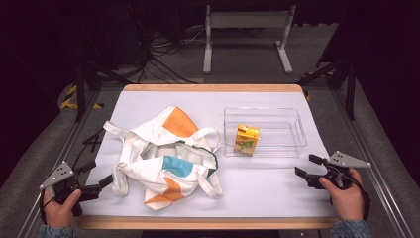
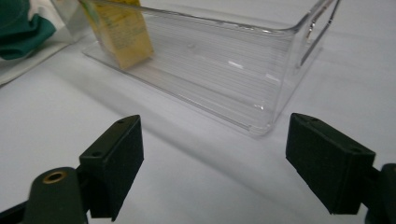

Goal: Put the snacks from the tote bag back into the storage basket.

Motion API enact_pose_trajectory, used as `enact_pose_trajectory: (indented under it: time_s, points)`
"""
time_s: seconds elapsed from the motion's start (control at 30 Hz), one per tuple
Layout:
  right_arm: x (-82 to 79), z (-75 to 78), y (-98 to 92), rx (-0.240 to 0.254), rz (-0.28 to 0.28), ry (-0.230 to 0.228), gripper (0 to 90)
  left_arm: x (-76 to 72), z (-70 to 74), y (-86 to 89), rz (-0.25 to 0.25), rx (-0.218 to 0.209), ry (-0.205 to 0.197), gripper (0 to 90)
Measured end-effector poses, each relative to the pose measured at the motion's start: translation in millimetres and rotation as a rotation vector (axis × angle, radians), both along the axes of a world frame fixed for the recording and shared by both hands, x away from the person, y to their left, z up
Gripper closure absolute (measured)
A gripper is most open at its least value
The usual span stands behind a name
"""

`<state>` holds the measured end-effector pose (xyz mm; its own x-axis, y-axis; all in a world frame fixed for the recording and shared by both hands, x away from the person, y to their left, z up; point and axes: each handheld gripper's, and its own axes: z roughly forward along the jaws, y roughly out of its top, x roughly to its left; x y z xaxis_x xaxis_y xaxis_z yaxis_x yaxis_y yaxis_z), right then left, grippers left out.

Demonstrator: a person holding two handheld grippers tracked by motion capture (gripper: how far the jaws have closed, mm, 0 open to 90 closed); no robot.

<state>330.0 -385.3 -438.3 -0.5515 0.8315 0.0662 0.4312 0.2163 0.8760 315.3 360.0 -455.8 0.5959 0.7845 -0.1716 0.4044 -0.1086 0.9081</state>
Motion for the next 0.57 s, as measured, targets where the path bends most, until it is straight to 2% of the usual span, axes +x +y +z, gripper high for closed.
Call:
enact_pose_trajectory:
  time_s: [0.07, 0.13, 0.23, 0.33, 0.57]
  points:
    - [1.3, -0.4, 1.8, -0.02, -0.03, 0.016, 18.2, 0.8, 0.2, -1.9, 0.009, 0.021, 0.007, 5.8]
    - [2.3, -0.7, 4.6, -0.044, -0.032, 0.033, 18.2, 1.4, 0.5, -3.7, 0.018, 0.036, 0.019, 5.8]
    - [2.8, -1.0, 7.1, -0.06, -0.046, 0.053, 18.1, 1.0, 0.9, -6.6, 0.013, 0.058, 0.011, 5.9]
    - [2.5, -0.9, 7.0, -0.051, -0.043, 0.053, 17.9, 0.0, 1.3, -7.8, 0.013, 0.066, 0.008, 5.9]
    - [1.4, 1.1, 4.7, -0.026, -0.051, 0.022, 17.9, -1.1, 2.5, -8.3, 0.015, 0.071, -0.009, 5.7]
